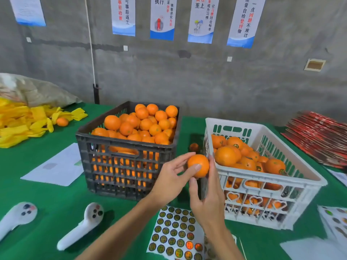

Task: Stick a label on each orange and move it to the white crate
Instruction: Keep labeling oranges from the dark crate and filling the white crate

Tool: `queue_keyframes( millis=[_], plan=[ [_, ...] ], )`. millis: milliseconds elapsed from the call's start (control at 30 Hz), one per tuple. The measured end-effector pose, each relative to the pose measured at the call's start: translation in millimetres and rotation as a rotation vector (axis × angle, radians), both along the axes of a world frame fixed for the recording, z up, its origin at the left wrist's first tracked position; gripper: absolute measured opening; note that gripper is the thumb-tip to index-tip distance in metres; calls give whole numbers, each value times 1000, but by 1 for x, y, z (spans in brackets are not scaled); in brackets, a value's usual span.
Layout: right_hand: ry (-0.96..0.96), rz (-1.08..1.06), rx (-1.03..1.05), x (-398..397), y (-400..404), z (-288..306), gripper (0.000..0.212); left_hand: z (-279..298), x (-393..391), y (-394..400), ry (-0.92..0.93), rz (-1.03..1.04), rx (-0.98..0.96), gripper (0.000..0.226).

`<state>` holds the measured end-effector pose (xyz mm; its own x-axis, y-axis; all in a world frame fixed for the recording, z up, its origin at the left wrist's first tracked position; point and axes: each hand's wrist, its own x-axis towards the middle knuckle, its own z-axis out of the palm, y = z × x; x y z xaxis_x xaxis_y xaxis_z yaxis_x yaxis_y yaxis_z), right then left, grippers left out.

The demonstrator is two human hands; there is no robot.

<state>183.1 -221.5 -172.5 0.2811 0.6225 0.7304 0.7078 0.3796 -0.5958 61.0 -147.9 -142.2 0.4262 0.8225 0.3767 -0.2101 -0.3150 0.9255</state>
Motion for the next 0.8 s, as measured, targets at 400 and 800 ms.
queue_keyframes(
  millis=[400,800],
  plan=[
    [-183,225,-846,60,-64,-108,74,-153,4,-26,148,213,-331,56],
    [-239,251,-761,67,-57,-120,43,-162,15,-8,254,300,-231,39]
  ],
)
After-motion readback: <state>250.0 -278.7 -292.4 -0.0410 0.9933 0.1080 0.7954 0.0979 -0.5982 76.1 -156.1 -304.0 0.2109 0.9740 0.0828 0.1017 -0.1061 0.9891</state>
